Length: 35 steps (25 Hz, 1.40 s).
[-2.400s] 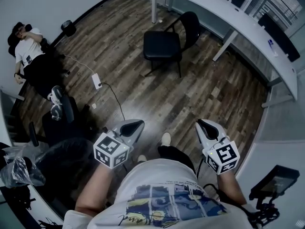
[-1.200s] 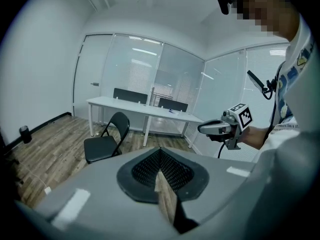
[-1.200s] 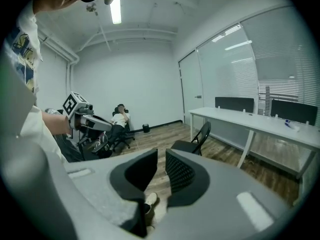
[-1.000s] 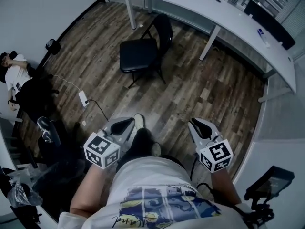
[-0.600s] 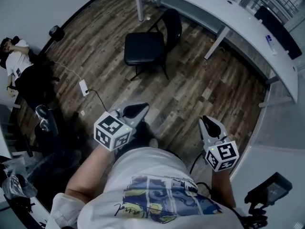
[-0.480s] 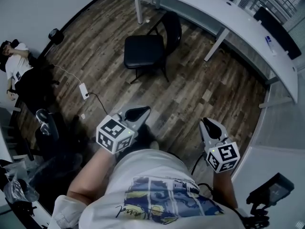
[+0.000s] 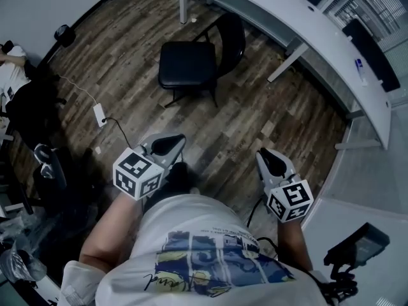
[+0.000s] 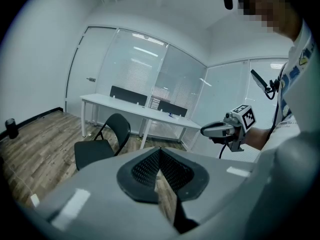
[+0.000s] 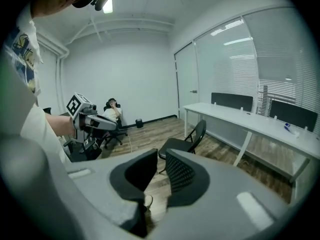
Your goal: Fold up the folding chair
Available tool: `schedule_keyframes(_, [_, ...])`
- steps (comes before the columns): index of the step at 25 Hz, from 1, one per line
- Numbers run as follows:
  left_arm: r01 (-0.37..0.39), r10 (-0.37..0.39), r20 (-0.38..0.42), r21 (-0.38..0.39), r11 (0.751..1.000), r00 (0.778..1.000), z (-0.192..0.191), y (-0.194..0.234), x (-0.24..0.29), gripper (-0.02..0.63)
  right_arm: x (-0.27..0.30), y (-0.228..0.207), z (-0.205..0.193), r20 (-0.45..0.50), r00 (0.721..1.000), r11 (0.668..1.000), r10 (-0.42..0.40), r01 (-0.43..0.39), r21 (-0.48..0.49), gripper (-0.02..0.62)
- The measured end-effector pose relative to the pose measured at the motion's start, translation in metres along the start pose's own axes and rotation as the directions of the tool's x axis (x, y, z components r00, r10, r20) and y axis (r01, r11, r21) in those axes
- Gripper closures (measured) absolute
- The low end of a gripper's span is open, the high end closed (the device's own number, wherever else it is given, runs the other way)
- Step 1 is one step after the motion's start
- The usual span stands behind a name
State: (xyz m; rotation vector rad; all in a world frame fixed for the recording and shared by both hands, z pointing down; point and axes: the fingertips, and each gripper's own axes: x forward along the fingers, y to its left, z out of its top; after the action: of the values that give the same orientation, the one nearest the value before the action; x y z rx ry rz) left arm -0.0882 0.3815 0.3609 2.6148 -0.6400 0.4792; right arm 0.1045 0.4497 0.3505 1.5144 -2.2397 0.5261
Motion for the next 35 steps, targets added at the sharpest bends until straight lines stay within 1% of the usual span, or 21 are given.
schedule_keyframes(4, [-0.004, 0.004, 0.003, 0.007, 1.000, 1.000, 0.021, 0.033, 0.005, 0.606, 0.032, -0.009, 0.029, 0.012, 1.000, 1.000, -0.006, 0.006, -0.009, 0.557])
schedule_keyframes(8, [-0.030, 0.031, 0.022, -0.012, 0.999, 0.999, 0.034, 0.066, 0.000, 0.606, 0.064, -0.008, 0.050, -0.005, 1.000, 0.999, 0.015, -0.015, -0.028, 0.552])
schedule_keyframes(10, [-0.039, 0.040, 0.017, -0.024, 0.999, 0.999, 0.034, 0.082, 0.003, 0.606, 0.080, -0.011, 0.055, -0.009, 1.000, 0.999, 0.021, -0.022, -0.028, 0.546])
schedule_keyframes(14, [-0.048, 0.048, -0.003, -0.041, 0.998, 0.999, 0.031, 0.113, 0.031, 0.601, 0.113, -0.037, 0.055, -0.018, 1.000, 1.000, 0.017, -0.017, -0.013, 0.537])
schedule_keyframes(17, [-0.063, 0.063, -0.009, -0.043, 0.997, 0.998, 0.036, 0.134, 0.028, 0.582, 0.133, -0.035, 0.061, -0.028, 0.999, 1.000, 0.020, -0.020, -0.002, 0.528])
schedule_keyframes(23, [-0.041, 0.041, 0.000, -0.069, 0.997, 0.999, 0.047, 0.157, 0.024, 0.551, 0.149, -0.033, 0.082, -0.057, 0.998, 1.000, -0.007, 0.007, -0.001, 0.509])
schedule_keyframes(27, [-0.046, 0.046, -0.002, -0.089, 0.995, 0.999, 0.049, 0.186, 0.024, 0.531, 0.173, -0.038, 0.088, -0.077, 0.997, 1.000, -0.020, 0.020, 0.008, 0.505])
schedule_keyframes(30, [-0.045, 0.046, 0.008, -0.099, 0.994, 0.999, 0.056, 0.207, 0.019, 0.517, 0.190, -0.040, 0.103, -0.094, 0.995, 0.999, -0.038, 0.038, 0.003, 0.500])
schedule_keyframes(35, [-0.042, 0.043, 0.010, -0.094, 0.995, 0.999, 0.056, 0.240, 0.036, 0.489, 0.221, -0.060, 0.112, -0.088, 0.993, 0.997, -0.082, 0.083, 0.003, 0.500])
